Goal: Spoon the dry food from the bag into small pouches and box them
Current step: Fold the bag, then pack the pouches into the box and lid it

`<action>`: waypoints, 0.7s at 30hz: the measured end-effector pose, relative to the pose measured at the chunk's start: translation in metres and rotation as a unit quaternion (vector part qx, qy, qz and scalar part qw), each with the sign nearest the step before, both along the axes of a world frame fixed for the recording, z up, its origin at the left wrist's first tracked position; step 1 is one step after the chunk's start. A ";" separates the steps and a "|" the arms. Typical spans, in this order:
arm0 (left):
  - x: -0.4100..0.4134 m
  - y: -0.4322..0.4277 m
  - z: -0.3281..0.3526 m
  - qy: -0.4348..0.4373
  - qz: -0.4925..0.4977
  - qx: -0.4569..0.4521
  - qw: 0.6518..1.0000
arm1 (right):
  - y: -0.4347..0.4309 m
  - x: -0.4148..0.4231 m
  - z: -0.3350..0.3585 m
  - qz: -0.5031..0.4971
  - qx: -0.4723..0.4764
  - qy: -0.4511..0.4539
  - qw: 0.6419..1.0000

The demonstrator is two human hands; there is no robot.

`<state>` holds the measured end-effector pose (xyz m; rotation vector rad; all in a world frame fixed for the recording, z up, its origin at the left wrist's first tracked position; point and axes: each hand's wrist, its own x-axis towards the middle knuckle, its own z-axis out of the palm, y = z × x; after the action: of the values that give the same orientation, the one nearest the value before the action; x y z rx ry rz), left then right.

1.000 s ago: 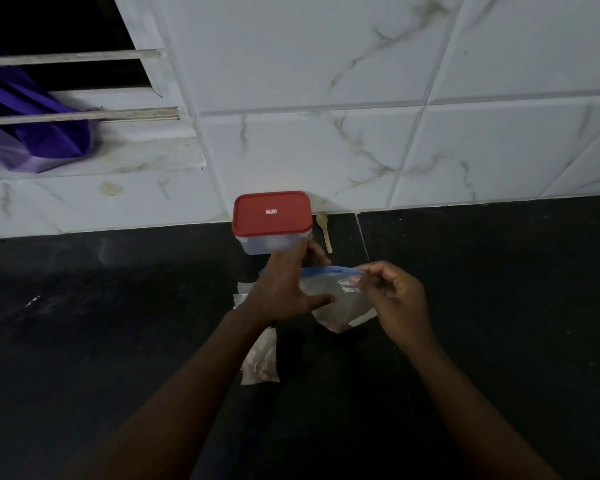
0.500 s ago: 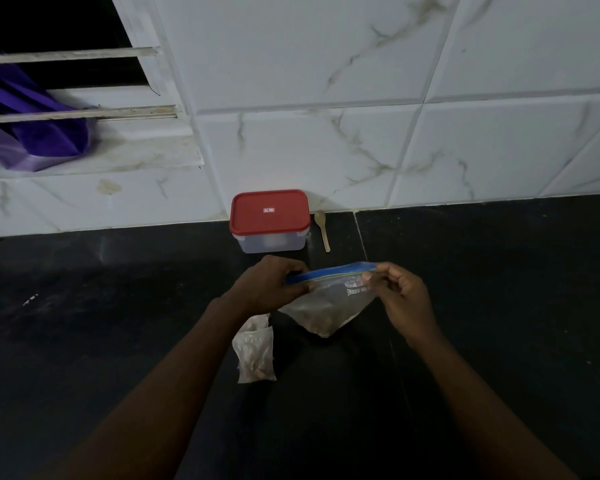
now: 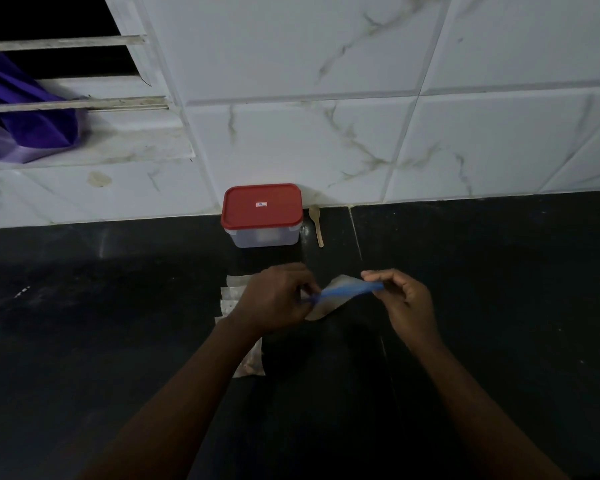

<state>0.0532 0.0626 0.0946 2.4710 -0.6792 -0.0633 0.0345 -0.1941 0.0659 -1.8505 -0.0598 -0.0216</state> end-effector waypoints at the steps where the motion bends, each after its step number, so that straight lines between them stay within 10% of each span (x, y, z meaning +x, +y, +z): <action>1: -0.004 -0.003 -0.002 0.042 -0.026 0.011 0.999 | -0.005 -0.003 -0.003 0.026 -0.024 0.015 0.999; 6: -0.028 -0.023 -0.022 0.212 -0.099 0.075 0.969 | -0.029 -0.019 -0.016 0.214 -0.111 0.127 0.962; 9: -0.038 -0.032 -0.037 0.280 -0.111 0.014 0.953 | -0.028 -0.026 -0.017 0.126 -0.164 0.160 0.965; 16: -0.011 -0.024 -0.058 0.114 0.194 -0.075 0.972 | -0.003 -0.011 -0.034 0.094 -0.303 0.064 0.946; 21: 0.020 -0.004 -0.084 0.152 0.235 0.025 0.960 | 0.024 0.010 -0.037 0.151 -0.327 0.059 0.931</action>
<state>0.0737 0.0590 0.0106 2.5280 0.0454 -0.2721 0.0441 -0.1697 0.0291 -2.4857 -0.2962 0.3655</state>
